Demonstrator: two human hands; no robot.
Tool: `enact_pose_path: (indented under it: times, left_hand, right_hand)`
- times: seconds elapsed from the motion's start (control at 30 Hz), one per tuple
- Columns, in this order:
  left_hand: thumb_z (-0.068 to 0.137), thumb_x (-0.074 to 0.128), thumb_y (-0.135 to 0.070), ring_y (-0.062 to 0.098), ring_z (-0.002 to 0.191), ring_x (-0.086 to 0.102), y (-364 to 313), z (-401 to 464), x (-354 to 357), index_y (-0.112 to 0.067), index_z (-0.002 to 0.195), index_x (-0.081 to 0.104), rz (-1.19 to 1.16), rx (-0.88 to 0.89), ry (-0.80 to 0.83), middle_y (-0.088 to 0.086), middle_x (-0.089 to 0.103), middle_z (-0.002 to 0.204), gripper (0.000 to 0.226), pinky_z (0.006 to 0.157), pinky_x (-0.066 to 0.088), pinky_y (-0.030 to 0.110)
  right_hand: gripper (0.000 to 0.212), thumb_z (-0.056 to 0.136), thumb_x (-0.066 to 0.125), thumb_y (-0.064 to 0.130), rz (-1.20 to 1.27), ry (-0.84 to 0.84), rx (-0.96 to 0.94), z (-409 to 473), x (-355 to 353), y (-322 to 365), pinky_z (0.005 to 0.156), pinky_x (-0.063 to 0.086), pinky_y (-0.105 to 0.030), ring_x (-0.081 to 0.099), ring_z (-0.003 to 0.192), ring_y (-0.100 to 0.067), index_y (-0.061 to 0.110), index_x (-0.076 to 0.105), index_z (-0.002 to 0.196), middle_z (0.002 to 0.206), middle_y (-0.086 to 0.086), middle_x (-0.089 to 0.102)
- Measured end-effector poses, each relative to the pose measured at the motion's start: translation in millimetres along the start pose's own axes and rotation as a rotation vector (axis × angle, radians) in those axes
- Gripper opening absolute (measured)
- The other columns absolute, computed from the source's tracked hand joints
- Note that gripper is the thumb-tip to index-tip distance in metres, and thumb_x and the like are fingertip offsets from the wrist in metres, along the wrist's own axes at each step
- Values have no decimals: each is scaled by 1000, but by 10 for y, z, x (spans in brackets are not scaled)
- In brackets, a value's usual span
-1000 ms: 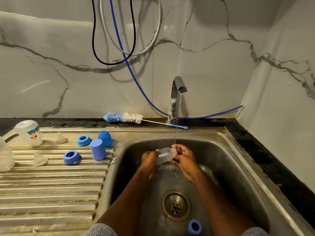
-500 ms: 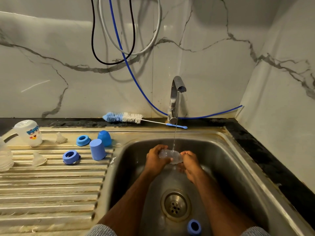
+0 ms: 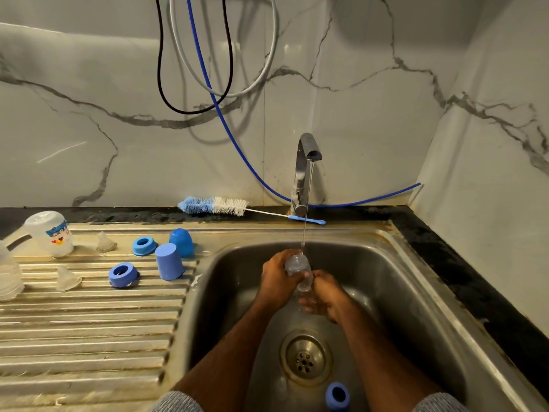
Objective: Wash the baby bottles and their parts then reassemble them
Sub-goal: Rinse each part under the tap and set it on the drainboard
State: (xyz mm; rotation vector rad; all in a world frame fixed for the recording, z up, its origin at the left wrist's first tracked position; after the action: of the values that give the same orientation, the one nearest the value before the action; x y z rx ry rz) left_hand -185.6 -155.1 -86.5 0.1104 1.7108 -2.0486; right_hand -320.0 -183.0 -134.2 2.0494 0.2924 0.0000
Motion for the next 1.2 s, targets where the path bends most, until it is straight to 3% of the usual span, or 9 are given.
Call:
enact_pose_path:
  times: [0.2, 0.37, 0.47, 0.6, 0.73, 0.87, 0.97, 1.03, 1.2]
  left_hand:
    - [89, 72, -7, 14, 119, 58, 187, -1, -135, -22, 143, 51, -84, -167, -54, -4, 56, 131, 60, 100, 55, 37]
    - [74, 86, -15, 15, 104, 64, 283, -53, -175, -22, 117, 64, 157, -156, 50, -6, 67, 109, 49, 87, 56, 30]
    - [72, 88, -17, 15, 107, 62, 272, -129, -187, -23, 118, 60, 188, -185, 87, -6, 63, 112, 53, 90, 58, 36]
    - [75, 85, -17, 15, 116, 55, 184, -255, -268, -23, 133, 52, 291, -209, 172, -4, 57, 126, 68, 94, 55, 33]
    - [76, 85, -25, 18, 113, 61, -2, -318, -475, -18, 129, 58, 332, -232, 110, 1, 64, 123, 59, 98, 52, 34]
    - [79, 83, -31, 20, 108, 63, -219, -435, -602, -17, 122, 63, 447, -168, 165, 1, 66, 116, 50, 95, 53, 34]
    - [81, 81, -27, 11, 95, 62, -308, -526, -763, -21, 113, 64, 409, -161, 155, -7, 64, 100, 37, 84, 53, 26]
    - [83, 80, -25, 7, 90, 61, -361, -587, -899, -22, 108, 64, 395, -153, 147, -8, 63, 96, 30, 76, 48, 20]
    - [87, 76, -21, 8, 87, 60, -519, -734, -1196, -17, 103, 65, 454, -88, 141, -5, 64, 94, 20, 75, 48, 20]
  right_hand:
    - [23, 105, 49, 28, 228, -26, -119, -14, -1, 182, 84, 59, -46, 68, 97, -26, 29, 57, 126, 120, -9, 64]
    - [51, 93, 65, 4, 357, 17, -220, -66, 1, 299, 86, 59, -47, 66, 108, -30, 26, 47, 135, 121, -9, 63]
    - [51, 90, 70, 3, 201, 69, -237, -75, 50, 301, 92, 58, -48, 67, 110, -29, 15, 53, 137, 125, -12, 66]
    - [44, 84, 76, 4, -249, -33, -410, -137, 8, 395, 77, 54, -28, 63, 98, -13, 24, 59, 120, 117, -2, 67]
    - [56, 74, 76, -8, -489, -69, -492, -203, 54, 442, 96, 51, -32, 64, 112, -22, 19, 65, 122, 119, -3, 69]
    - [52, 85, 76, 5, -346, -59, -364, -238, -11, 447, 98, 50, -39, 62, 112, -27, 9, 54, 132, 125, -12, 64]
    - [29, 99, 61, 25, -203, 38, -216, -386, 21, 395, 79, 58, -49, 61, 101, -32, 20, 51, 125, 117, -13, 59]
    - [19, 102, 53, 35, -299, 102, -198, -507, 84, 364, 65, 59, -43, 62, 98, -32, 30, 53, 120, 114, -11, 58]
    - [26, 89, 61, 50, -687, 134, -241, -696, 221, 265, 69, 61, -43, 68, 93, -26, 31, 72, 103, 107, -3, 69]
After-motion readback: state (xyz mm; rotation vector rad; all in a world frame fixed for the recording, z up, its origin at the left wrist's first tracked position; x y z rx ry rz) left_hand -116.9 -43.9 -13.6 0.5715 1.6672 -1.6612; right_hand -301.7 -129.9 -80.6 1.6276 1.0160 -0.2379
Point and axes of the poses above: each hand's wrist, its own z-axis towards the middle knuckle, its own x-axis out of the palm, y = z × x, the point moved 6 cm from there along z, towards the middle knuckle
